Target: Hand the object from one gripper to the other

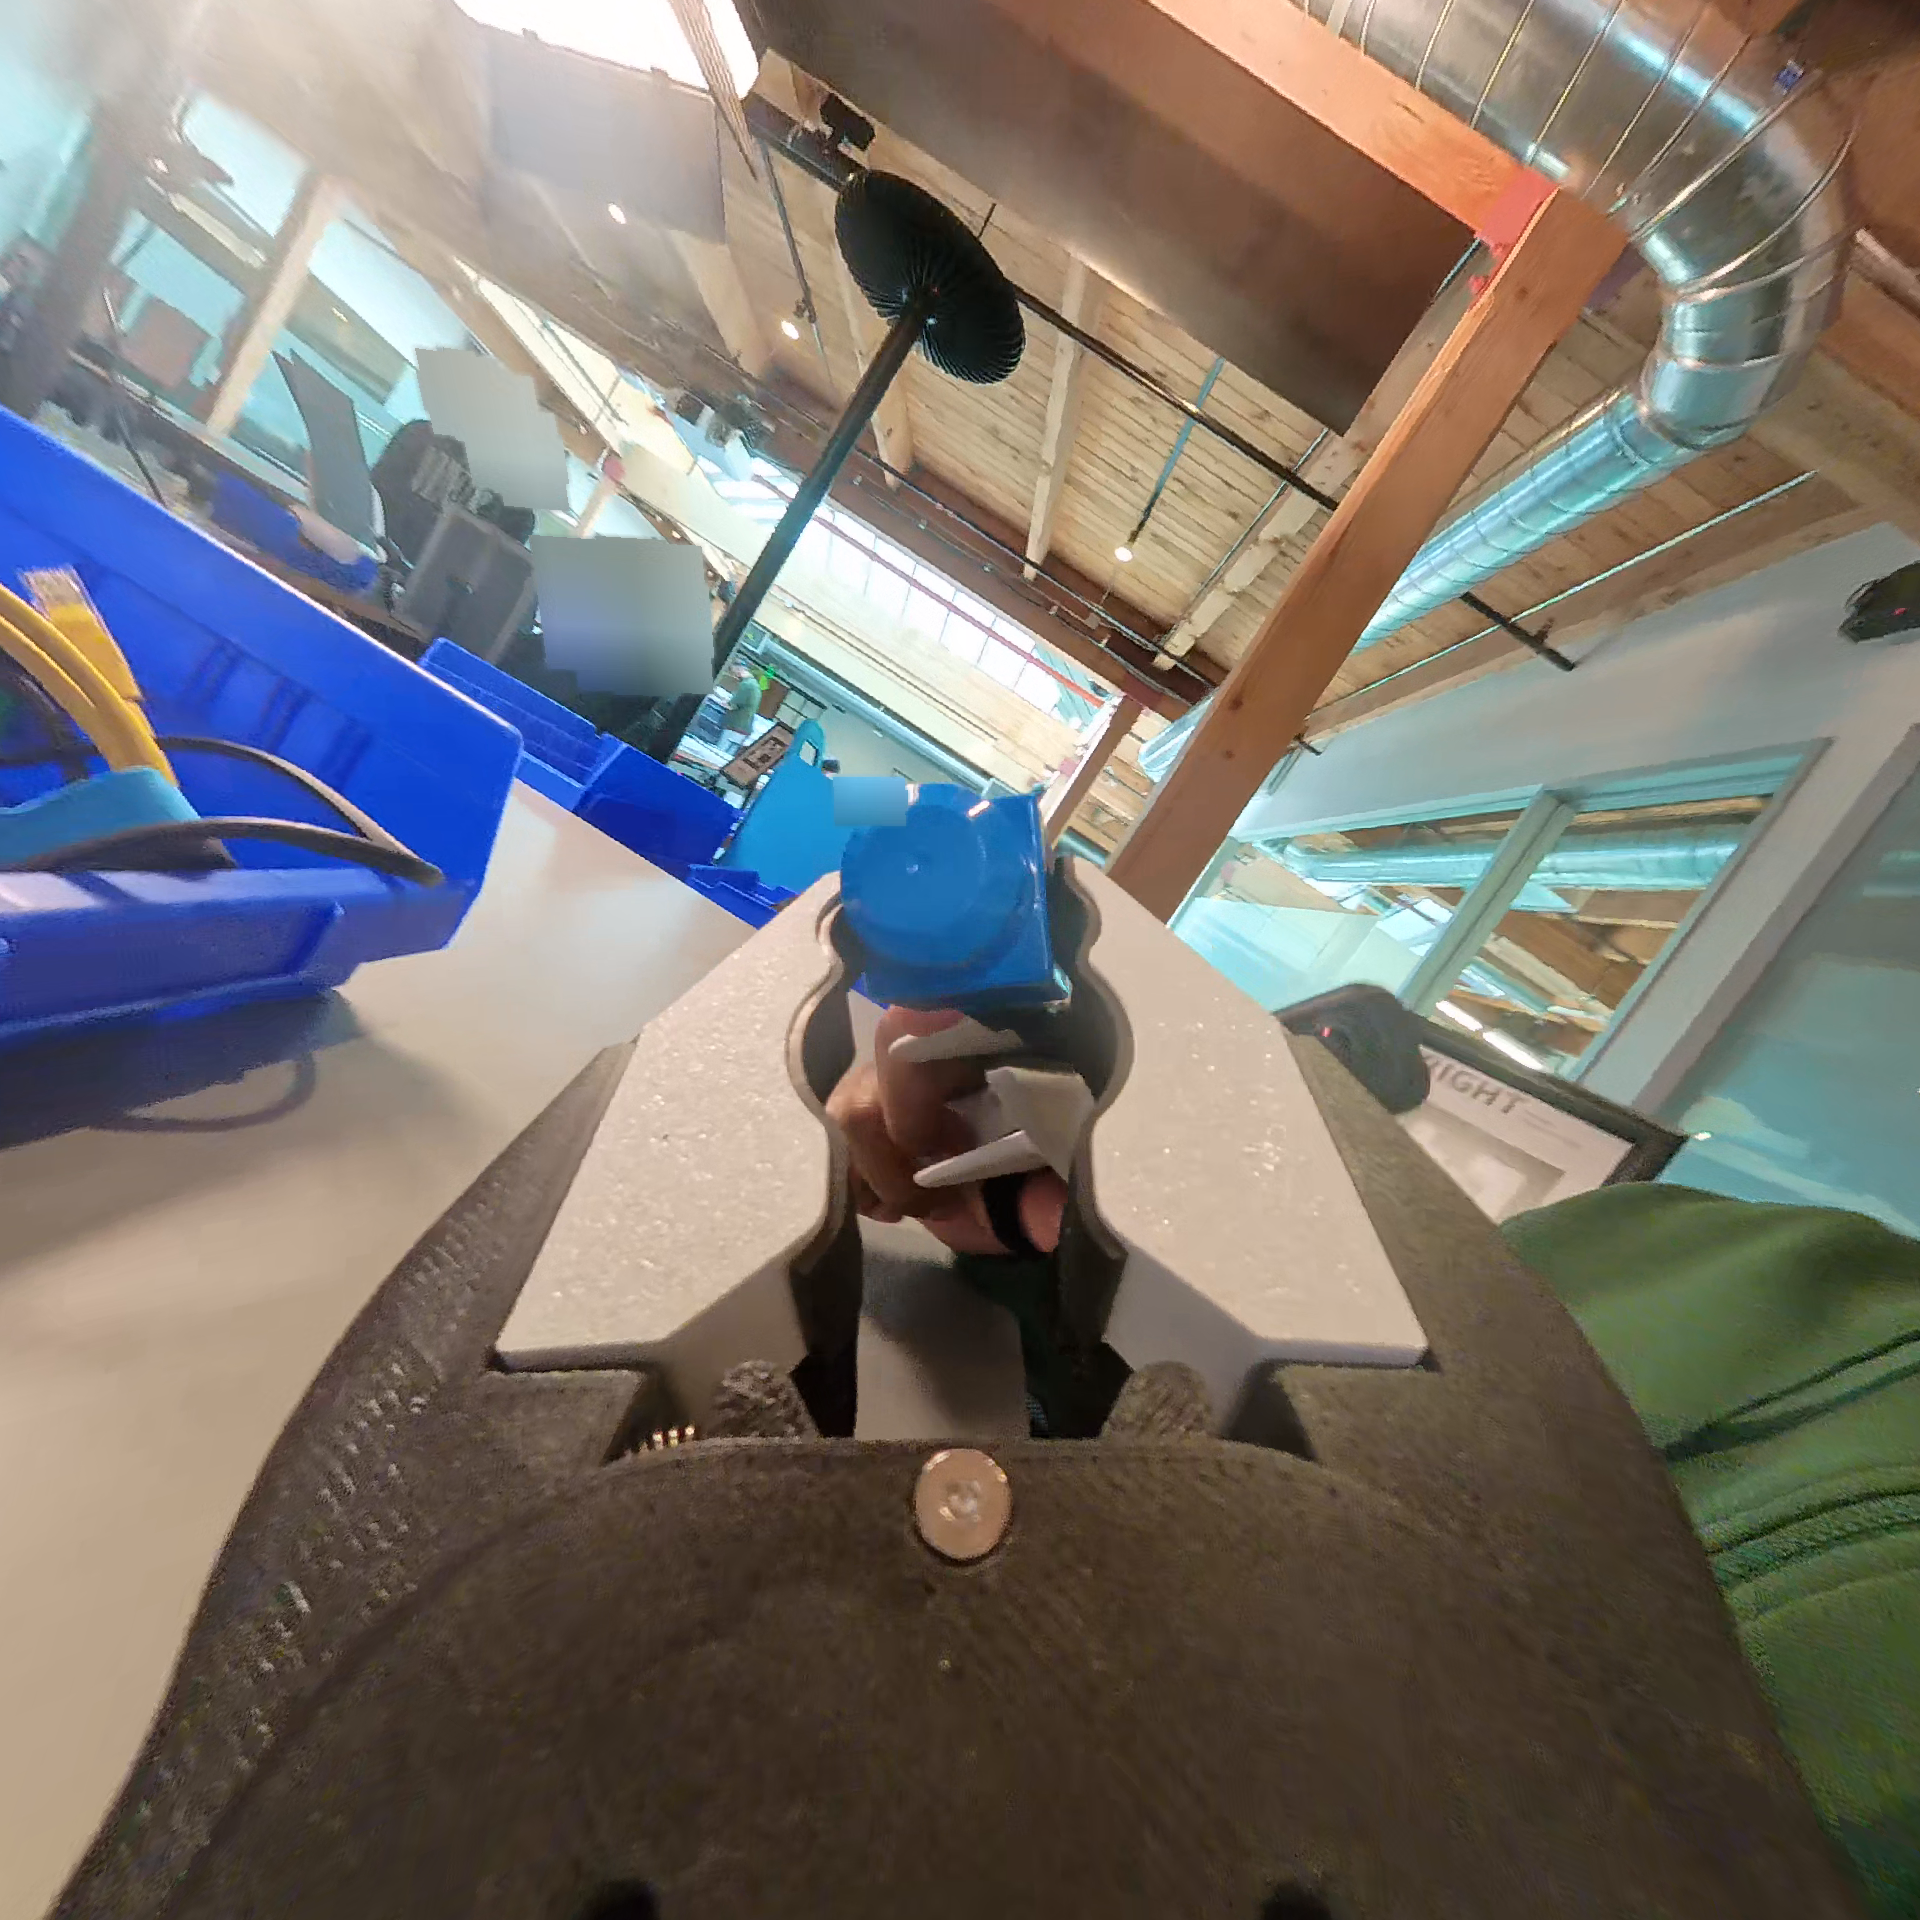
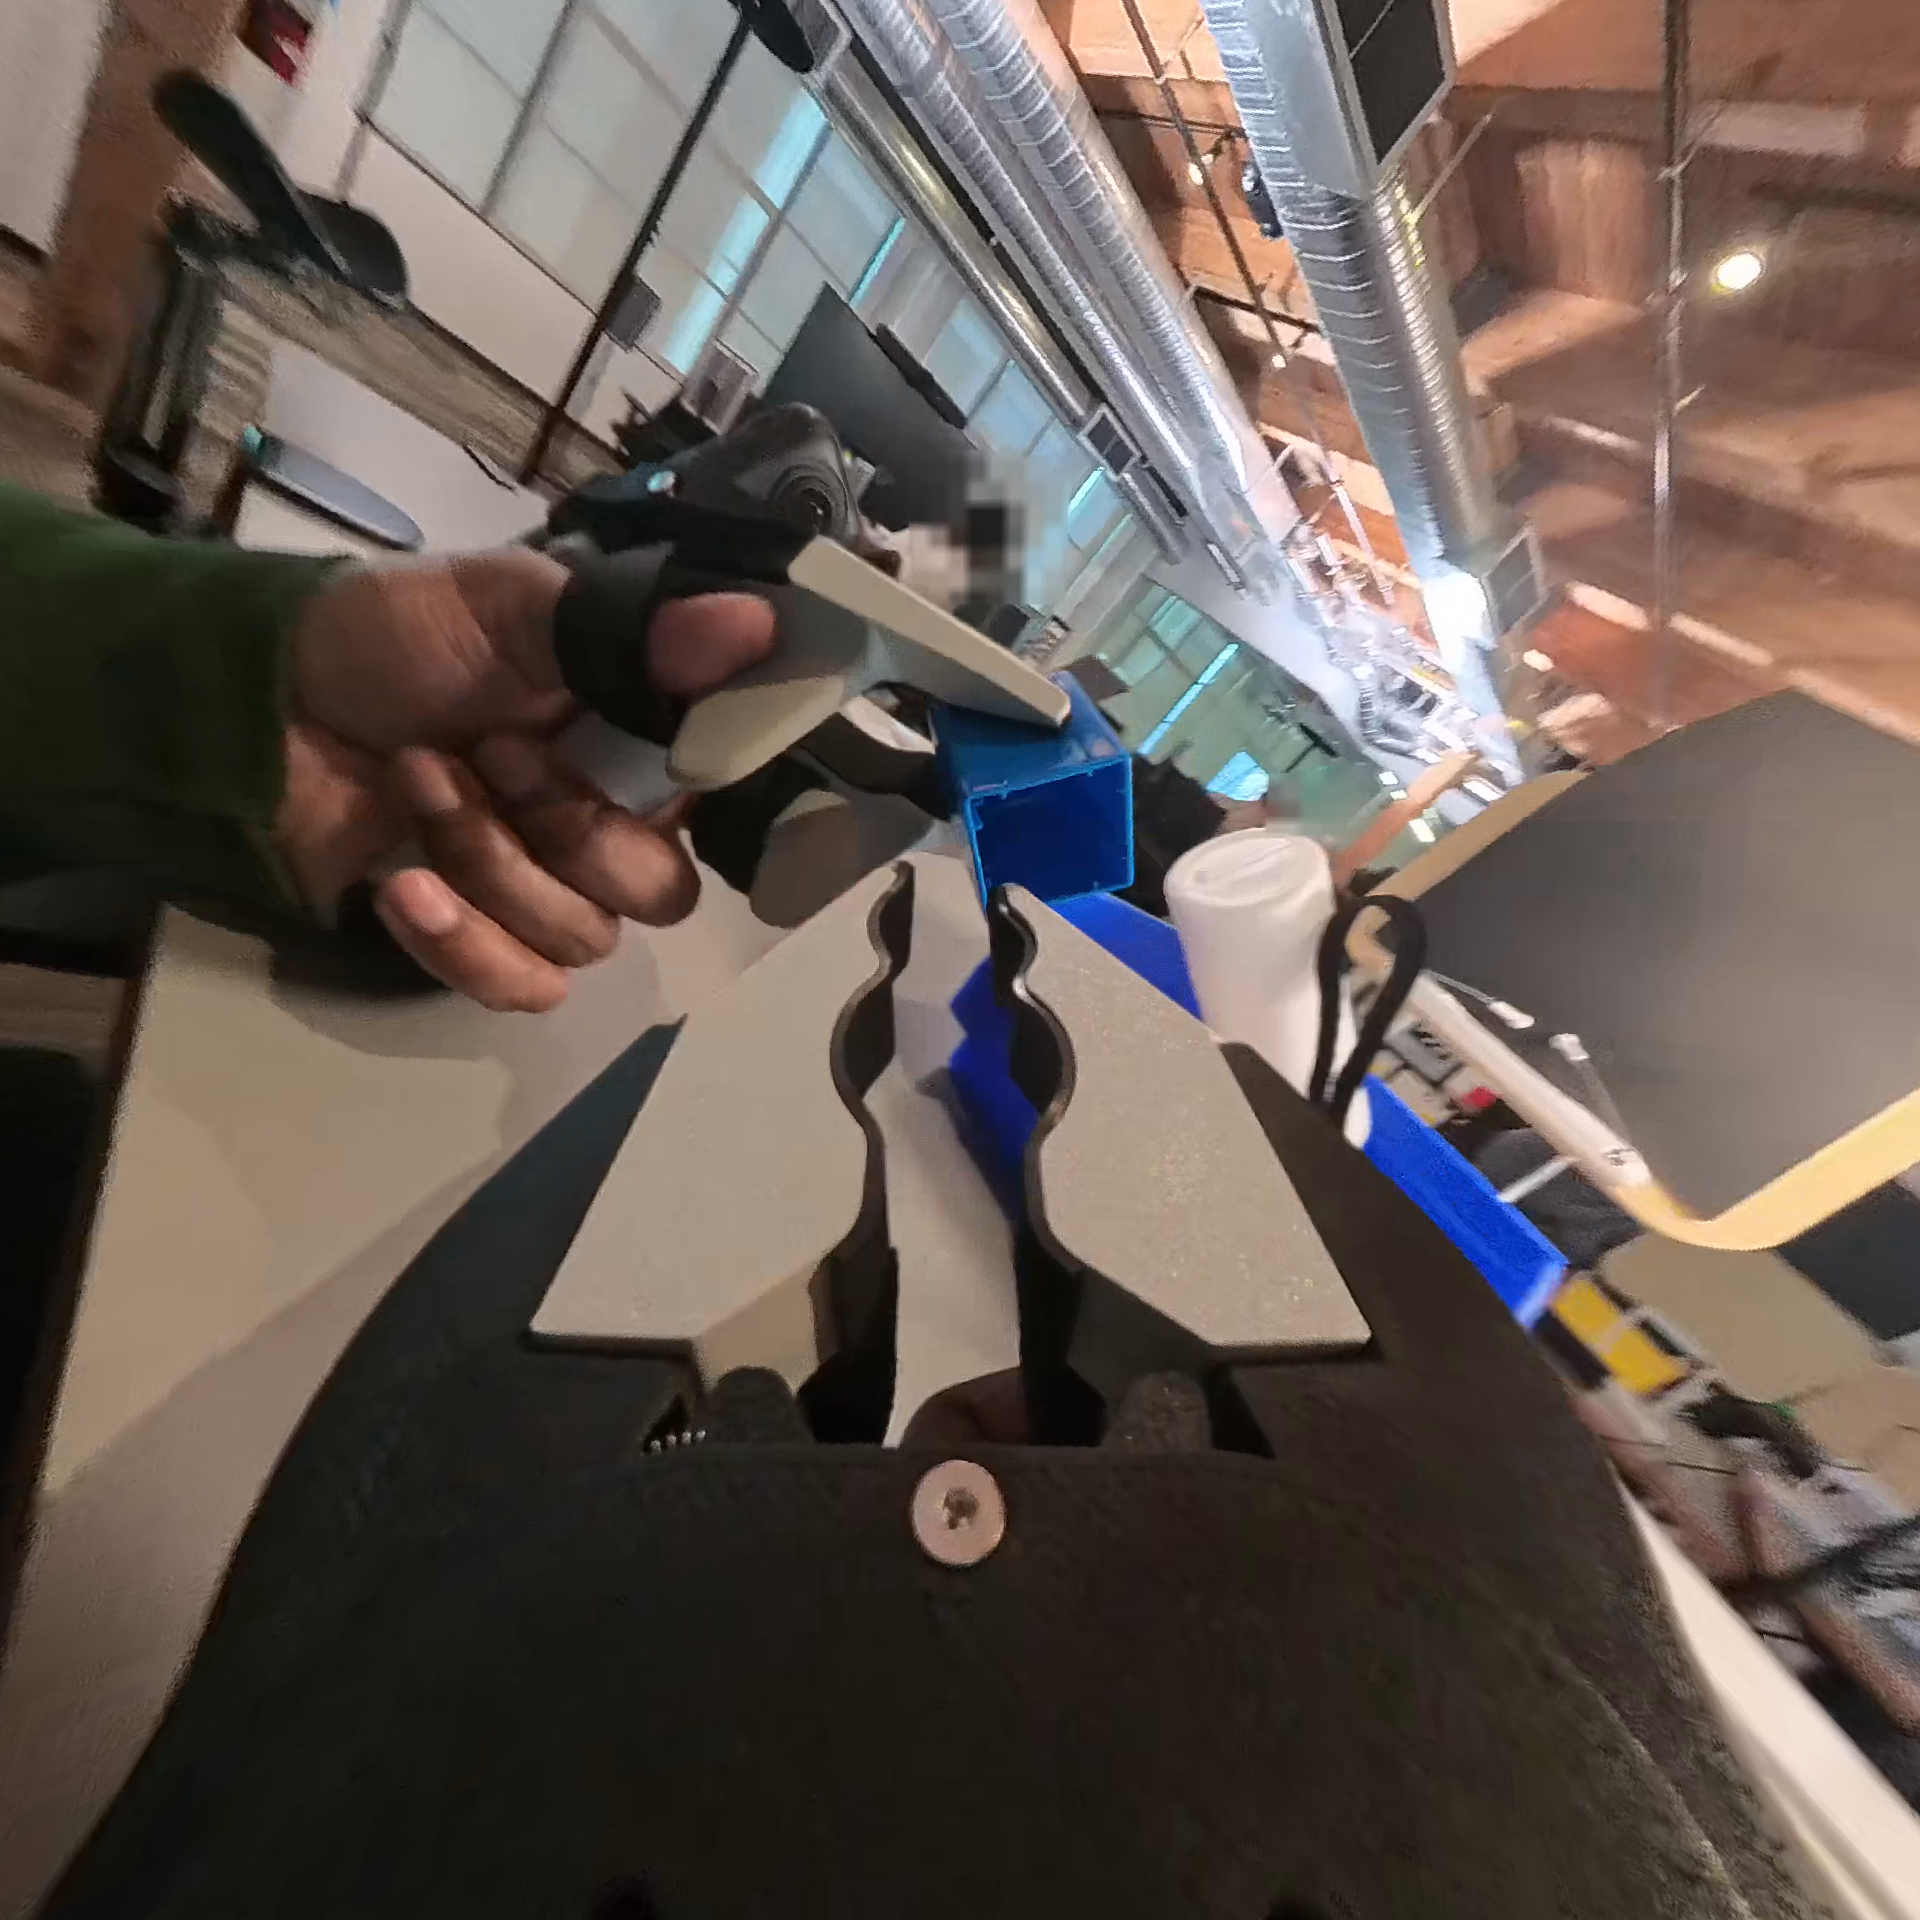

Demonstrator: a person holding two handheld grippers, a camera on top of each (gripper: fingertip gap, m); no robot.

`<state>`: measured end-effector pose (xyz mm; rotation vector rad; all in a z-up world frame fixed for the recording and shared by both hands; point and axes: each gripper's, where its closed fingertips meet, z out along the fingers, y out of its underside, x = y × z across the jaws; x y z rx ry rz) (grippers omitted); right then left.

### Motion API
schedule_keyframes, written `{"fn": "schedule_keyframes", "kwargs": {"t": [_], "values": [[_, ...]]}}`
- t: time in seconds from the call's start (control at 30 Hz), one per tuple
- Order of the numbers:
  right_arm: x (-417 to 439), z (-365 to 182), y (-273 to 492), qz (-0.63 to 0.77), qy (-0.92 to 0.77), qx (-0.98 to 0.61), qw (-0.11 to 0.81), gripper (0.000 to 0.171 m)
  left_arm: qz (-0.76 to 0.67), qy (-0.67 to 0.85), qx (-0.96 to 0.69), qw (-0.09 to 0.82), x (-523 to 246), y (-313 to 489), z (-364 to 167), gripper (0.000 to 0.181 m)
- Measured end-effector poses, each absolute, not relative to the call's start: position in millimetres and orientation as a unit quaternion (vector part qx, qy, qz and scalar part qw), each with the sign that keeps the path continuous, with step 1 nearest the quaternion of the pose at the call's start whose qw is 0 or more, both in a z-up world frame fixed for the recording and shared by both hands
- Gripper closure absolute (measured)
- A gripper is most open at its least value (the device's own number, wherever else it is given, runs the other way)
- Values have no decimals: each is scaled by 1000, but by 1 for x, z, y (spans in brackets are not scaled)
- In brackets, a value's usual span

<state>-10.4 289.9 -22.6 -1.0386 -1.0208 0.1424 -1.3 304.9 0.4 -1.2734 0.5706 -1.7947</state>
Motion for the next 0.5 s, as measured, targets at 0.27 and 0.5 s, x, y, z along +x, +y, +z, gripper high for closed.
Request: {"fn": "schedule_keyframes", "kwargs": {"t": [0.27, 0.5], "values": [[-7, -10, 279, 245, -422, -507, 710, 152, -666, 282, -504, 473, 8, 294, -1, 144], [-8, -11, 278, 209, -438, -494, 722, 160, -667, 286, -504, 467, 11, 291, -2, 142]]}}
